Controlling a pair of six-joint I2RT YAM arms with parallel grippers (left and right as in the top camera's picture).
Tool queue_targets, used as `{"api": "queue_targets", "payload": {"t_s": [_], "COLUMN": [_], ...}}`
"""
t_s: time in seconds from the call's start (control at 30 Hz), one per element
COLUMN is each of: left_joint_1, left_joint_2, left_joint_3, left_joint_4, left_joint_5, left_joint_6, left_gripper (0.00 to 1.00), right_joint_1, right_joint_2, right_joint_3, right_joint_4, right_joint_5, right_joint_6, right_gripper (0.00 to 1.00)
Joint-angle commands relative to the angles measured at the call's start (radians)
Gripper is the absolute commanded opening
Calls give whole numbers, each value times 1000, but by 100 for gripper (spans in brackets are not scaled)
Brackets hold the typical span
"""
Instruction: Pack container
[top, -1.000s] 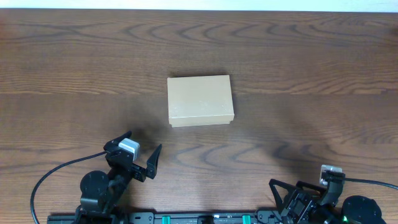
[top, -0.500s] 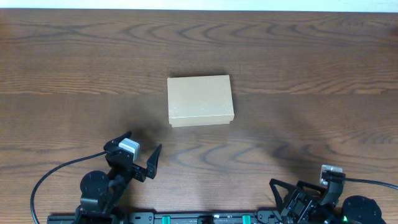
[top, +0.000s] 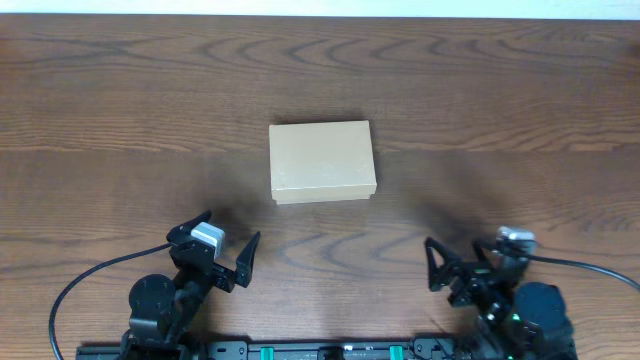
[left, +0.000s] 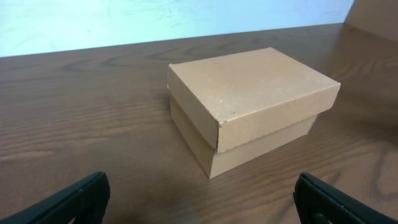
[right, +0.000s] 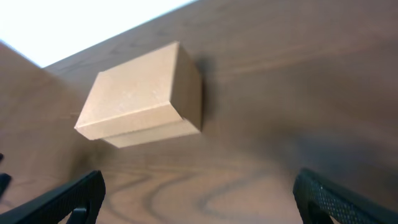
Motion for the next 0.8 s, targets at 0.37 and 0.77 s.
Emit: {"api": "queue_targets", "payload": {"t_s": [0.37,0.77], "left_joint_1": [7,7], "left_joint_2": [-8,-8], "left_joint_3": [-24,-24], "left_joint_4": [-5,-5], "left_joint_5": [-11,-11], "left_joint_6": [10,10], "left_gripper": [96,95], "right_joint_1": [120,125], "right_joint_2": [-119,-118], "right_joint_3": [-336,-335], "right_joint_4": [131,114], "right_joint_5": [39,29], "right_joint_6": [-143,-145], "right_gripper": [99,99]}}
